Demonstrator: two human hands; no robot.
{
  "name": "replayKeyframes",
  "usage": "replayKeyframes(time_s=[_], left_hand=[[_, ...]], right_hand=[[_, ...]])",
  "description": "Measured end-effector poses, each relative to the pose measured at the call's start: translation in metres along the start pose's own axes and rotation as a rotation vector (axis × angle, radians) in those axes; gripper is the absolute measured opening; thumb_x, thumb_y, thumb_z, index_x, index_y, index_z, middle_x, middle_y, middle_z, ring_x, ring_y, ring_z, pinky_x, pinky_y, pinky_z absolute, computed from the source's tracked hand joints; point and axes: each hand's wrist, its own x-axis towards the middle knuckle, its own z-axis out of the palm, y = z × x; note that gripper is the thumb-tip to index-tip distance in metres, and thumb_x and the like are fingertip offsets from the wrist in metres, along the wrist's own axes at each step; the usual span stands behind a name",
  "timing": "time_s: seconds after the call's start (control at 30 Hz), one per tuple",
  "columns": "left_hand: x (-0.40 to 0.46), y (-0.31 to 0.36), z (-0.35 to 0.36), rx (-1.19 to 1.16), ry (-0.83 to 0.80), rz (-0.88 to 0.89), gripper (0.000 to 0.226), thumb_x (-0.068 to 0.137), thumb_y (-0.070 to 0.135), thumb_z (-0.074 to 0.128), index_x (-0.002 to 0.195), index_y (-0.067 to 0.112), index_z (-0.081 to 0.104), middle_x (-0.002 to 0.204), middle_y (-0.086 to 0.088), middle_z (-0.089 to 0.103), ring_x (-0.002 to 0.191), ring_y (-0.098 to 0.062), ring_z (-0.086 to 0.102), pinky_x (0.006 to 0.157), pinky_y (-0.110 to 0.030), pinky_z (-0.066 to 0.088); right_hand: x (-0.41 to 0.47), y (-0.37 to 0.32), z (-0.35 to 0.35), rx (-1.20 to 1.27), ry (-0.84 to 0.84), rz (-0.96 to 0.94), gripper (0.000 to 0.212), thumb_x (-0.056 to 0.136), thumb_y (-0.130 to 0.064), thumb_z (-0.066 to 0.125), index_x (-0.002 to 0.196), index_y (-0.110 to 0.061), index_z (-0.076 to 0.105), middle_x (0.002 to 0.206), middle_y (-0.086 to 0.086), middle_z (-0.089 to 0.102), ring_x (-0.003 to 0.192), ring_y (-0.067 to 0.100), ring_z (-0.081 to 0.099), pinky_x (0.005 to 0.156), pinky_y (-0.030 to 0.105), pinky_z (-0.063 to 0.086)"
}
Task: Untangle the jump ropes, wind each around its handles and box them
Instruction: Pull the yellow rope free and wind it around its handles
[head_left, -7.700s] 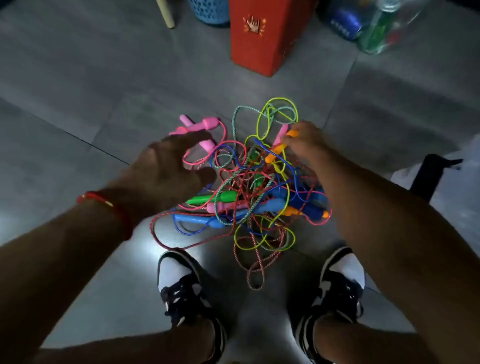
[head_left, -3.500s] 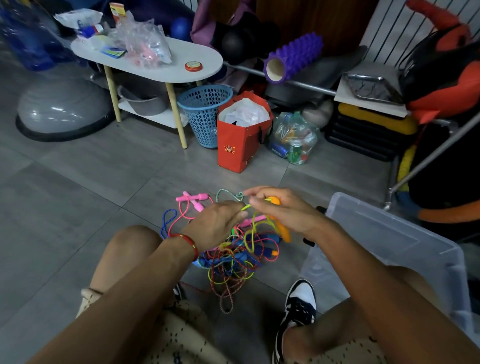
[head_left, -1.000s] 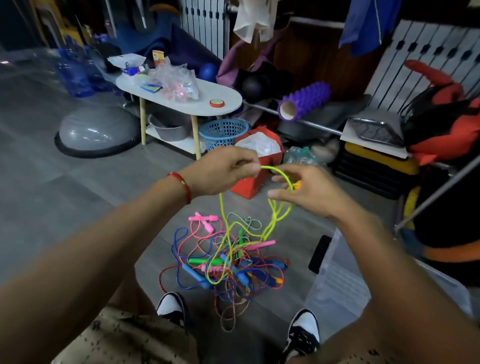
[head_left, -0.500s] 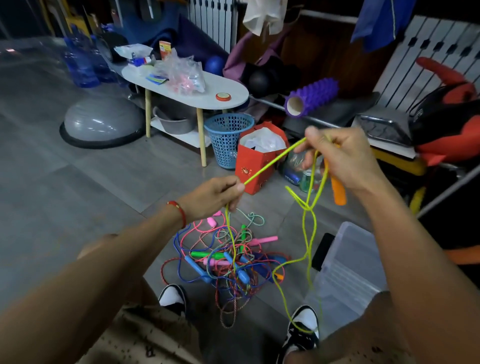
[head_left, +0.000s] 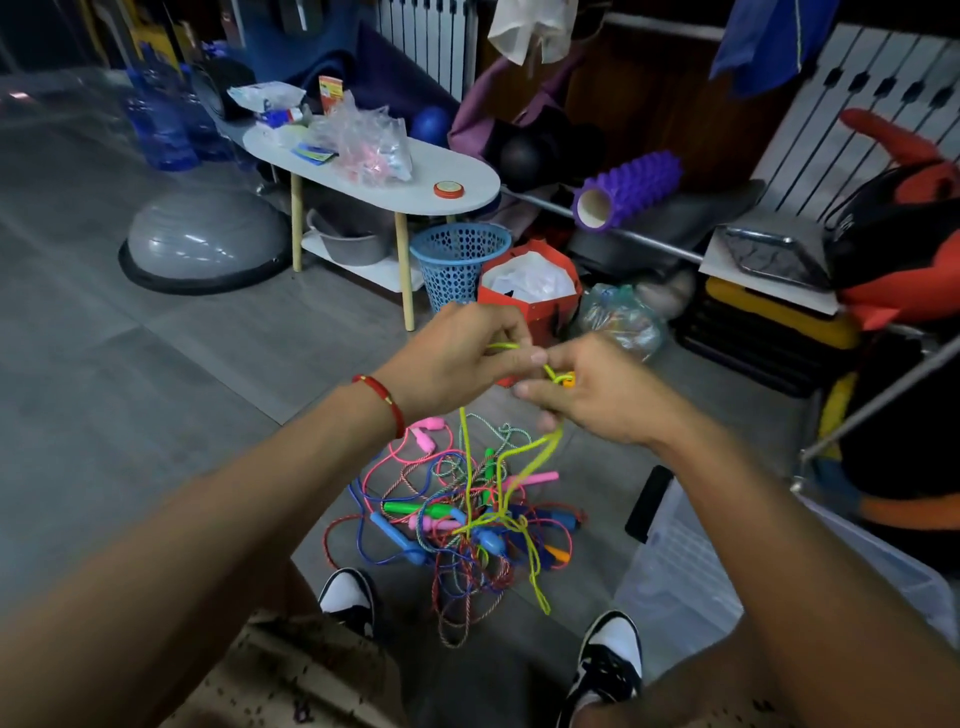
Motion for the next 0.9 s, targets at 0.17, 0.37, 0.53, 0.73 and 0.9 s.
replayKeyframes(time_s=[0.17, 0.37, 0.53, 0.73, 0.9], left_hand=[[-0.020, -0.011, 0.011, -0.415, -0.099, -0.132, 0.035, 0.101, 0.031, 0.055, 0.081, 0.003, 0.056, 0.061, 0.003, 0.060, 0.058, -0.018, 0.055, 0.059, -0.036, 0.046], [-0.037, -0.030, 0.029, -0.332, -0.163, -0.207, 0.025, 0.106, 0.022, 0.045, 0.097, 0.009, 0.064, 0.067, 0.002, 0.060, 0.068, -0.022, 0.066, 0.065, -0.025, 0.049], [0.002, 0.003, -0.004, -0.035, -0.155, 0.007, 0.022, 0.102, 0.019, 0.056, 0.092, 0.007, 0.071, 0.061, 0.018, 0.057, 0.063, 0.007, 0.053, 0.063, -0.003, 0.033], [0.017, 0.012, -0.007, 0.122, -0.068, 0.011, 0.024, 0.094, 0.036, 0.067, 0.078, 0.019, 0.070, 0.065, 0.008, 0.064, 0.061, 0.002, 0.054, 0.062, -0.011, 0.035], [-0.003, 0.002, 0.013, -0.472, -0.137, -0.173, 0.026, 0.098, 0.020, 0.061, 0.088, -0.004, 0.061, 0.075, -0.012, 0.062, 0.064, -0.015, 0.059, 0.063, -0.027, 0.049]], right_hand=[[-0.015, -0.012, -0.025, 0.314, 0.151, -0.121, 0.026, 0.102, -0.022, 0.057, 0.090, -0.008, 0.075, 0.057, 0.009, 0.065, 0.045, 0.018, 0.055, 0.044, 0.019, 0.038], [-0.020, 0.012, -0.058, 0.233, 0.400, 0.002, 0.031, 0.099, -0.035, 0.061, 0.084, -0.011, 0.074, 0.066, 0.010, 0.070, 0.053, 0.011, 0.059, 0.046, 0.027, 0.040], [-0.017, 0.022, -0.038, -0.328, 0.267, 0.094, 0.080, 0.074, -0.064, 0.070, 0.145, -0.042, 0.041, 0.140, -0.011, 0.059, 0.122, 0.013, 0.059, 0.102, 0.039, 0.049], [-0.008, 0.006, -0.009, -0.114, 0.201, -0.038, 0.002, 0.088, -0.040, 0.070, 0.089, -0.040, 0.069, 0.080, -0.017, 0.072, 0.077, -0.002, 0.066, 0.075, 0.031, 0.051], [-0.020, -0.006, -0.027, 0.238, 0.253, -0.089, 0.015, 0.097, -0.017, 0.064, 0.089, -0.013, 0.076, 0.056, -0.001, 0.065, 0.049, 0.007, 0.055, 0.050, 0.017, 0.040]])
